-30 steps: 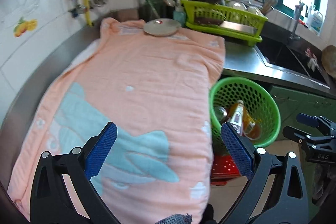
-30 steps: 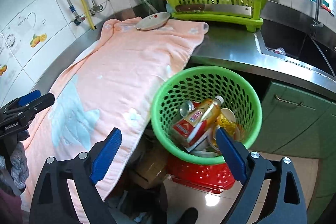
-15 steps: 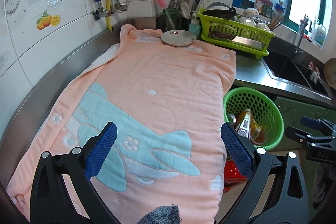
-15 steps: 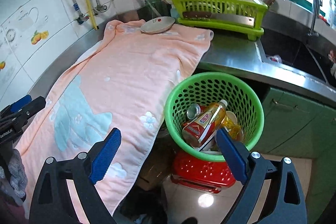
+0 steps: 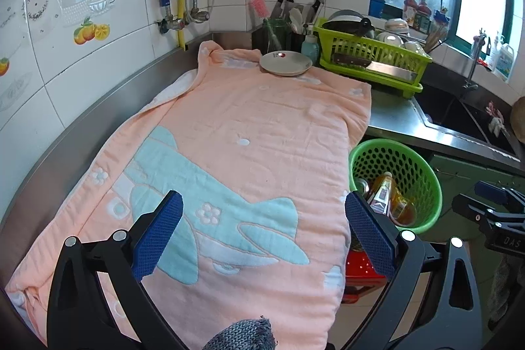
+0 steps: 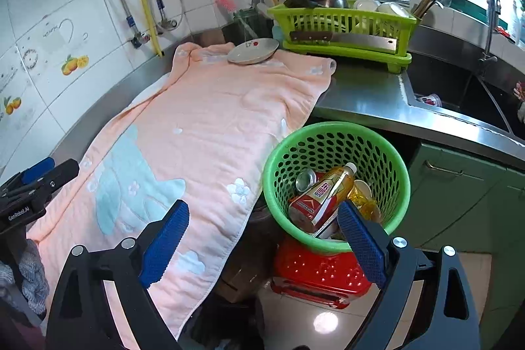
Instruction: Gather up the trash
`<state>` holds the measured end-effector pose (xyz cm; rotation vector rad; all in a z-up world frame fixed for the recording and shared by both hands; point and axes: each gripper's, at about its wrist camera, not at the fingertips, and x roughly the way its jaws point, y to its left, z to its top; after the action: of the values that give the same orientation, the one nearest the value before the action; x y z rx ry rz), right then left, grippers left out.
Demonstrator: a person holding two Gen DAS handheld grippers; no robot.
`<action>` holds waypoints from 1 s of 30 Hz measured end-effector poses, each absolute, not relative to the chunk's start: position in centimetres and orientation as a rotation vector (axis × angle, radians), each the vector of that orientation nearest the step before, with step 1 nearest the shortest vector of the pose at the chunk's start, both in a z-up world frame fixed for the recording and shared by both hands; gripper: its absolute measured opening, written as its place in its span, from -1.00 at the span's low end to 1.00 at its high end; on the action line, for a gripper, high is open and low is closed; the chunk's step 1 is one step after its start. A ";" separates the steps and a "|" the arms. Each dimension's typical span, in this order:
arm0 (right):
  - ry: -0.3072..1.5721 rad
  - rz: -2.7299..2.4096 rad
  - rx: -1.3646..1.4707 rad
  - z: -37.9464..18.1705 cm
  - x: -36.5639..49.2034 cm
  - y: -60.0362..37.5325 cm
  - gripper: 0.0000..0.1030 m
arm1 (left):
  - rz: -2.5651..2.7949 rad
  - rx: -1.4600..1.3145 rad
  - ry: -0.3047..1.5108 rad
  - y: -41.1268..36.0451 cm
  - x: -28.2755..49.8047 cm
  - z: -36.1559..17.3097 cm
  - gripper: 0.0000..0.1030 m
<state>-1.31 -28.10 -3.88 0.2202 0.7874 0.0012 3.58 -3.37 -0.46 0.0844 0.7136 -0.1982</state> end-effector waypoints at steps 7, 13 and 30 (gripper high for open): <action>0.778 -0.026 0.224 -3.3 -2.1 -28.0 0.74 | -0.214 0.076 0.700 -3.3 3.3 0.2 0.90; 0.759 -0.040 0.199 -2.5 -3.1 -27.7 0.74 | -0.213 0.060 0.683 -3.0 2.8 0.6 0.90; 0.742 -0.082 0.188 -1.6 -4.3 -27.7 0.74 | -0.233 0.095 0.649 -4.0 1.2 1.3 0.90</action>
<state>-4.28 -27.73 -1.58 0.1876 0.7416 -0.0817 1.21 -4.02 1.27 0.0945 0.6486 -0.2328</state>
